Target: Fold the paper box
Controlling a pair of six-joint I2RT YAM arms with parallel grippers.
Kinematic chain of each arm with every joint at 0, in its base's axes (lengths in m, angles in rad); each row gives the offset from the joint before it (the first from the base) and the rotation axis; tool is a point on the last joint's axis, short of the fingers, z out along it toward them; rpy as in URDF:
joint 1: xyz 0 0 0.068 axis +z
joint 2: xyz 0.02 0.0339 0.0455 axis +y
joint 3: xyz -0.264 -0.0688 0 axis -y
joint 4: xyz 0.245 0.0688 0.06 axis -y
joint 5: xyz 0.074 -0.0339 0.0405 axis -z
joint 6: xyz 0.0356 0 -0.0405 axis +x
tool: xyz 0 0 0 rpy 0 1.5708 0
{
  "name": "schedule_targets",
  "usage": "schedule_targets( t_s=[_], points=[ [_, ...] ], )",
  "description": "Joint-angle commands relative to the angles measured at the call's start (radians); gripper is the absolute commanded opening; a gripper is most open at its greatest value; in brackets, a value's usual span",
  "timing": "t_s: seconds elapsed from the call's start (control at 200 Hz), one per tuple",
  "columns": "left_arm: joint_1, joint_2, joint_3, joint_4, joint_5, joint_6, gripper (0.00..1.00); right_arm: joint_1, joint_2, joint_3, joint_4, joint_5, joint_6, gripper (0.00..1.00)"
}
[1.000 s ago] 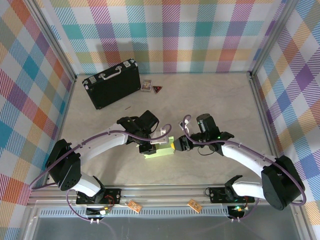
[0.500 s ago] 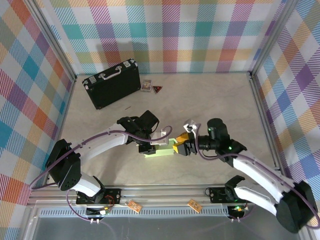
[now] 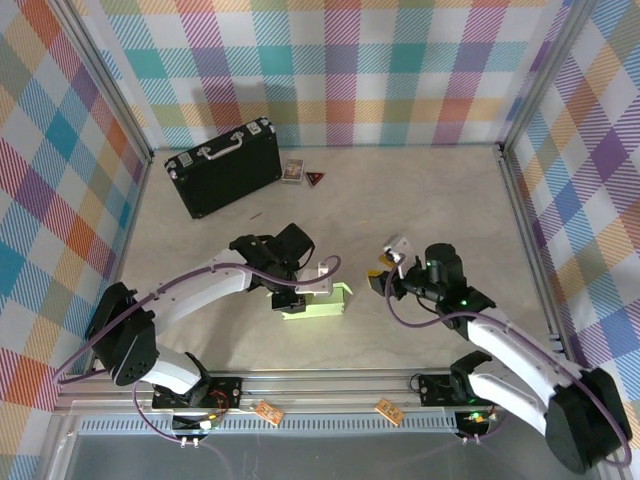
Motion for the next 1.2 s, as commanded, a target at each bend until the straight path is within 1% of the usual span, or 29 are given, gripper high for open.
schedule_targets(
  t_s=[0.0,0.075,0.16,0.27,0.405,0.705,0.78,0.84,0.905,1.04,1.08,1.14,1.195],
  points=[
    [-0.01,-0.022,-0.028,-0.058,-0.009,0.034,0.35,0.009,0.086,0.058,0.001,-0.221,-0.126,0.52],
    [-0.01,-0.011,-0.029,-0.051,-0.001,0.04,0.35,0.033,0.105,0.064,-0.005,-0.24,-0.166,0.53],
    [-0.009,0.013,-0.023,-0.053,0.009,0.044,0.35,0.038,0.103,0.048,0.043,-0.261,-0.18,0.56],
    [-0.009,0.05,-0.003,-0.069,0.01,0.046,0.34,0.043,0.128,0.058,0.053,-0.309,-0.216,0.56],
    [-0.009,0.078,0.011,-0.08,0.013,0.049,0.34,0.077,0.15,0.061,0.063,-0.304,-0.282,0.56],
    [-0.009,0.056,0.004,-0.074,0.025,0.052,0.34,0.09,0.206,0.094,0.067,-0.391,-0.35,0.55],
    [-0.009,0.051,-0.002,-0.071,0.025,0.051,0.34,0.09,0.186,0.104,0.027,-0.398,-0.371,0.58],
    [-0.009,0.05,-0.006,-0.068,0.023,0.051,0.34,0.09,0.143,0.099,0.035,-0.36,-0.332,0.6],
    [-0.01,0.051,-0.004,-0.068,0.019,0.051,0.33,0.089,0.093,0.097,0.031,-0.29,-0.298,0.59],
    [-0.01,0.049,-0.002,-0.068,0.018,0.048,0.33,0.079,0.016,0.106,-0.019,-0.052,-0.207,0.58],
    [-0.01,0.047,-0.003,-0.068,0.017,0.049,0.33,0.067,0.003,0.1,-0.024,0.0,-0.177,0.58],
    [-0.01,0.044,-0.003,-0.065,0.017,0.049,0.33,0.051,0.001,0.09,-0.023,0.044,-0.151,0.58],
    [-0.011,0.045,-0.002,-0.065,0.016,0.05,0.33,0.044,0.024,0.086,-0.038,0.068,-0.17,0.57]
  ],
)
